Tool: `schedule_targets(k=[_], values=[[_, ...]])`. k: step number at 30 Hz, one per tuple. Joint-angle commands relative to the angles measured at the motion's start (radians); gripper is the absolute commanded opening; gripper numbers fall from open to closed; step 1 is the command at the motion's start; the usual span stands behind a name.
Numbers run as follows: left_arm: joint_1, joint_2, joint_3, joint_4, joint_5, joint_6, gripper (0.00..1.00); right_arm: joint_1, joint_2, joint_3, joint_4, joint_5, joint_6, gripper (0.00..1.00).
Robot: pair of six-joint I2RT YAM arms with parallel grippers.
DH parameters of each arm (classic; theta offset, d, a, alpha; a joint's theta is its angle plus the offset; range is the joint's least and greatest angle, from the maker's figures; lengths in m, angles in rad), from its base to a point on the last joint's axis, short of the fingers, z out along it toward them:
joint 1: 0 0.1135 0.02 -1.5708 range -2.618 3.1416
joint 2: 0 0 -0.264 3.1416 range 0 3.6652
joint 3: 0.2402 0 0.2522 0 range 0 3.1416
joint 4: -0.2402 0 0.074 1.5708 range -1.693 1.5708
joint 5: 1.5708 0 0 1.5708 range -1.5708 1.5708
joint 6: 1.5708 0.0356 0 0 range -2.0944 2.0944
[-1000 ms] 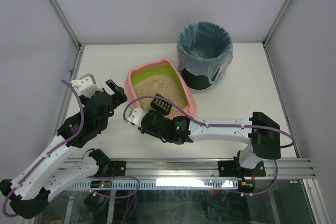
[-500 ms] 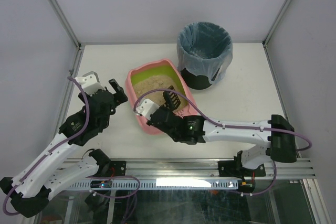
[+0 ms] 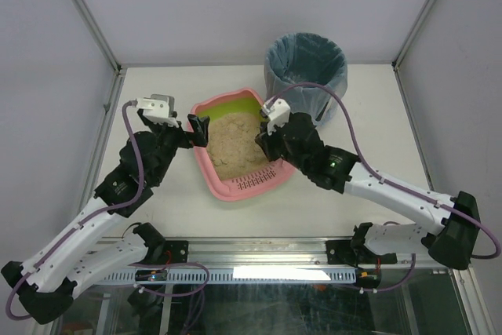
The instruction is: Clean the litter box
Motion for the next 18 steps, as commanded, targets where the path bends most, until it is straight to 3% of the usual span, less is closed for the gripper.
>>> schedule_targets(k=[1, 8, 18], values=[[-0.002, 0.048, -0.019, 0.219, 0.211, 0.171, 0.99, -0.112, -0.046, 0.021, 0.093, -0.205, 0.119, 0.00], [-0.002, 0.095, -0.146, 0.467, 0.423, 0.236, 0.98, -0.263, -0.035, 0.043, 0.128, -0.400, 0.216, 0.00], [-0.002, 0.112, -0.351, 0.821, 0.564, 0.234, 0.98, -0.434, -0.070, 0.013, 0.212, -0.689, 0.316, 0.00]])
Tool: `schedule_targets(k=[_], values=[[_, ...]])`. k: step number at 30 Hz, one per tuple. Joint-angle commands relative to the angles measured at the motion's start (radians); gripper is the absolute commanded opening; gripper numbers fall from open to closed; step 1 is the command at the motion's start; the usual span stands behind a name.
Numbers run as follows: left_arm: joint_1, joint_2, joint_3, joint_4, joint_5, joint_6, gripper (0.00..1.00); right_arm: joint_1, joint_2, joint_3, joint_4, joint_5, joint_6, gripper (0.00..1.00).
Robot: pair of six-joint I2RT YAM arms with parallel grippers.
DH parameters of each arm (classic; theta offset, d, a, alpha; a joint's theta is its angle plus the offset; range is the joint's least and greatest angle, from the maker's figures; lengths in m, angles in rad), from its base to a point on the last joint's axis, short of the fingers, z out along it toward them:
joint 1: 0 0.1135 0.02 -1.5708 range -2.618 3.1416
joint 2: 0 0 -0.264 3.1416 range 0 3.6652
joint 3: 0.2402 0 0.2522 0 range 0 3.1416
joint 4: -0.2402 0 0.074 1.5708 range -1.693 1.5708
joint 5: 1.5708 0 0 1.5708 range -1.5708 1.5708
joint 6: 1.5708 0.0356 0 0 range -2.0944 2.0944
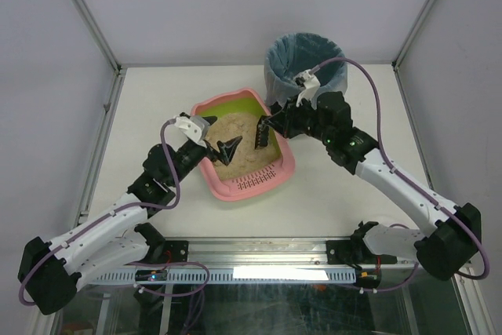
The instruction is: Clean the litter box
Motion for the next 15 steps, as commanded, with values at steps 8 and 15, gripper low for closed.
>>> schedule_targets(k=[8, 15], values=[[-0.003, 0.067, -0.159, 0.495, 0.253, 0.176, 0.92, -0.085, -0.064, 0.035, 0.101, -0.350, -0.001, 0.00], [-0.002, 0.207, -0.128, 0.561, 0.325, 0.361, 0.91, -0.091, -0.063, 0.092, 0.011, -0.417, -0.097, 0.00]])
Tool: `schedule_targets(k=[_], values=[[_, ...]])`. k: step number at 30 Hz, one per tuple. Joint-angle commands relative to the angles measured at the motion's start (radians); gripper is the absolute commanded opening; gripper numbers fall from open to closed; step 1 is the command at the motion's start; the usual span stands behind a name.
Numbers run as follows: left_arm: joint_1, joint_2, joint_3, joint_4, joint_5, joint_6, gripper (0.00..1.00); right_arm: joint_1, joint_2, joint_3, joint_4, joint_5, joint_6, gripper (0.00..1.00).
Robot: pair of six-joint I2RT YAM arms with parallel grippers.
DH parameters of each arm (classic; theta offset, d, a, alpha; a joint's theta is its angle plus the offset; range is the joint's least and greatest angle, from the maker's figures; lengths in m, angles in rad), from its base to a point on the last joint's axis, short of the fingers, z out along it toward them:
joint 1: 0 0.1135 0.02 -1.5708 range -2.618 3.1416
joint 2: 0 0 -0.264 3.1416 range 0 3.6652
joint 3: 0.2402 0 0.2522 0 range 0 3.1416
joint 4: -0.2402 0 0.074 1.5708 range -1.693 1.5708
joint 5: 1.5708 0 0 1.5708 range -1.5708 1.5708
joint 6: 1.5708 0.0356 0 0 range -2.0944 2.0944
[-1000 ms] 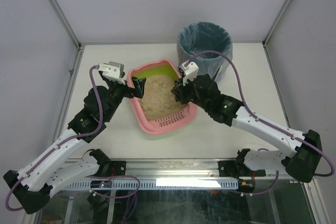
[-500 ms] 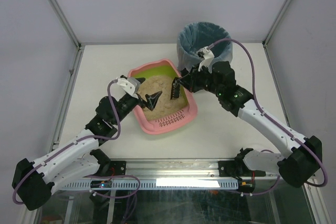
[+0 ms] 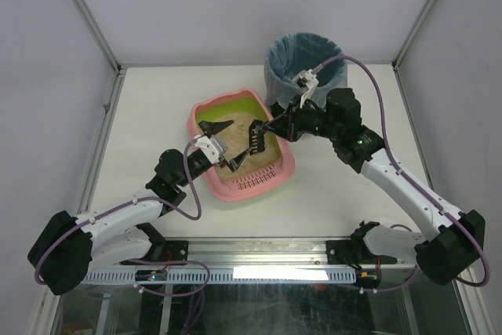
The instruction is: Clean the litter box
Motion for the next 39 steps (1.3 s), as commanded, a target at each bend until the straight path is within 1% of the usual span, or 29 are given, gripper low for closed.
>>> schedule_targets(k=[1, 4, 7, 10, 12, 16, 19, 25, 27, 29, 31, 32, 35, 37, 38, 39], values=[[-0.001, 0.063, 0.044, 0.113, 0.105, 0.156, 0.91, -0.008, -0.029, 0.095, -0.023, -0.092, -0.084, 0.00], [0.002, 0.106, 0.077, 0.097, 0.144, 0.180, 0.90, -0.009, -0.027, 0.111, -0.024, -0.115, -0.096, 0.00], [0.016, 0.138, 0.092, 0.127, 0.193, 0.159, 0.86, -0.011, -0.018, 0.115, -0.015, -0.143, -0.099, 0.00], [0.026, 0.152, 0.107, 0.161, 0.238, 0.132, 0.81, -0.010, -0.002, 0.123, -0.018, -0.176, -0.110, 0.00], [0.030, 0.161, 0.116, 0.165, 0.260, 0.129, 0.75, -0.009, 0.005, 0.129, -0.018, -0.194, -0.114, 0.00], [0.032, 0.177, 0.142, 0.119, 0.301, 0.149, 0.66, -0.010, 0.016, 0.140, -0.021, -0.217, -0.119, 0.00], [0.034, 0.198, 0.152, 0.081, 0.311, 0.164, 0.61, -0.010, 0.020, 0.151, -0.022, -0.232, -0.118, 0.00], [0.051, 0.223, 0.156, 0.057, 0.311, 0.170, 0.53, -0.010, 0.024, 0.168, -0.034, -0.265, -0.120, 0.00], [0.064, 0.231, 0.173, 0.032, 0.318, 0.168, 0.51, -0.009, 0.021, 0.173, -0.037, -0.272, -0.119, 0.00], [0.076, 0.237, 0.172, 0.046, 0.321, 0.158, 0.50, -0.009, 0.021, 0.175, -0.041, -0.278, -0.119, 0.00], [0.082, 0.240, 0.175, 0.059, 0.327, 0.147, 0.44, -0.010, 0.020, 0.175, -0.045, -0.281, -0.121, 0.00], [0.082, 0.241, 0.180, 0.062, 0.328, 0.140, 0.39, -0.009, 0.022, 0.174, -0.049, -0.282, -0.122, 0.00], [0.083, 0.244, 0.184, 0.085, 0.318, 0.110, 0.20, -0.010, 0.024, 0.169, -0.061, -0.264, -0.128, 0.00], [0.083, 0.241, 0.186, 0.095, 0.307, 0.098, 0.08, -0.009, 0.024, 0.169, -0.076, -0.225, -0.134, 0.00], [0.083, 0.237, 0.187, 0.090, 0.302, 0.096, 0.01, -0.009, 0.023, 0.171, -0.087, -0.196, -0.138, 0.06], [0.083, 0.231, 0.190, 0.083, 0.296, 0.095, 0.00, -0.010, 0.020, 0.173, -0.095, -0.168, -0.142, 0.10]])
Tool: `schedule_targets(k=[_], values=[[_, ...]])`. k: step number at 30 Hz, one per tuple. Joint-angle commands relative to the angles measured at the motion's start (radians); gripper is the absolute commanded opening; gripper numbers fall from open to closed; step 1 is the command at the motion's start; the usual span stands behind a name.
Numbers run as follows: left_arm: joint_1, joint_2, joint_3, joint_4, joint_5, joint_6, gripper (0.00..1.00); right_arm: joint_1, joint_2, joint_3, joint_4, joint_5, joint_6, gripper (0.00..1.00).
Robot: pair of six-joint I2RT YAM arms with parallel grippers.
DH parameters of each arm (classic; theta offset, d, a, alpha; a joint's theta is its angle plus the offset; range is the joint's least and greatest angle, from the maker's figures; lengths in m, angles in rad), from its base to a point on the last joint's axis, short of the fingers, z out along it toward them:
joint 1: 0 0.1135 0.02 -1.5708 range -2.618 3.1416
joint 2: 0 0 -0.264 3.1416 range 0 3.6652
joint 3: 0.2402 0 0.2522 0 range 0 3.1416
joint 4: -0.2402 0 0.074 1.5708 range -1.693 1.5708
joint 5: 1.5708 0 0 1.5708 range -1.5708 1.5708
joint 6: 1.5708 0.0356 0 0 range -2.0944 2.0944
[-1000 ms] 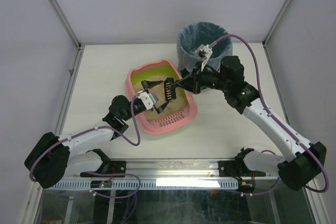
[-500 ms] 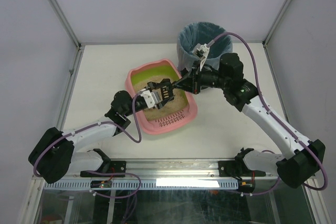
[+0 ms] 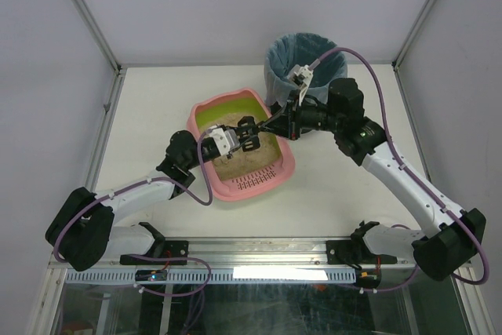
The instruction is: Clean the litter box
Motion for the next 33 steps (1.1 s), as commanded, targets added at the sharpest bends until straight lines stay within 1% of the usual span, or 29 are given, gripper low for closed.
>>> schedule_targets(k=[1, 2, 3, 4, 5, 8, 9, 10, 13, 17, 18, 19, 22, 25, 27, 33], values=[[0.008, -0.019, 0.046, 0.043, -0.019, -0.022, 0.00, -0.001, -0.019, 0.054, -0.024, 0.087, -0.019, 0.22], [0.008, -0.024, 0.044, 0.039, -0.022, -0.020, 0.00, 0.000, -0.023, 0.056, -0.033, 0.127, -0.021, 0.36], [0.009, -0.029, 0.041, 0.038, -0.026, -0.022, 0.00, 0.000, -0.028, 0.058, -0.041, 0.167, -0.020, 0.46], [0.008, -0.033, 0.040, 0.034, -0.030, -0.024, 0.00, -0.001, -0.035, 0.060, -0.047, 0.205, -0.021, 0.52], [0.009, -0.035, 0.042, 0.026, -0.034, -0.028, 0.00, -0.001, -0.041, 0.061, -0.051, 0.248, -0.016, 0.57], [0.006, -0.039, 0.053, -0.014, -0.046, -0.033, 0.00, 0.010, -0.059, 0.058, -0.045, 0.347, 0.001, 0.64], [0.007, -0.041, 0.055, -0.025, -0.055, -0.038, 0.00, 0.030, -0.064, 0.060, -0.045, 0.391, 0.002, 0.68], [0.005, -0.043, 0.056, -0.032, -0.064, -0.041, 0.00, 0.056, -0.069, 0.062, -0.047, 0.442, -0.010, 0.70], [0.003, -0.048, 0.052, -0.041, -0.103, -0.053, 0.00, 0.177, -0.075, 0.080, -0.059, 0.647, -0.051, 0.72], [-0.002, -0.053, 0.053, -0.052, -0.111, -0.058, 0.00, 0.337, -0.056, 0.099, -0.057, 0.906, -0.067, 0.72], [-0.004, -0.053, 0.053, -0.056, -0.113, -0.057, 0.00, 0.365, -0.045, 0.102, -0.057, 0.992, -0.070, 0.72], [-0.005, -0.052, 0.054, -0.058, -0.114, -0.057, 0.00, 0.391, -0.033, 0.106, -0.055, 1.045, -0.069, 0.71], [-0.009, -0.055, 0.054, -0.063, -0.116, -0.059, 0.00, 0.440, 0.001, 0.107, -0.044, 1.162, -0.066, 0.69], [-0.010, -0.065, 0.049, -0.064, -0.118, -0.061, 0.00, 0.457, 0.025, 0.103, -0.033, 1.238, -0.037, 0.64], [-0.011, -0.072, 0.044, -0.060, -0.119, -0.065, 0.00, 0.459, 0.034, 0.091, -0.019, 1.256, -0.017, 0.61], [-0.012, -0.088, 0.029, -0.045, -0.109, -0.084, 0.00, 0.459, 0.060, 0.063, 0.020, 1.210, 0.033, 0.54]])
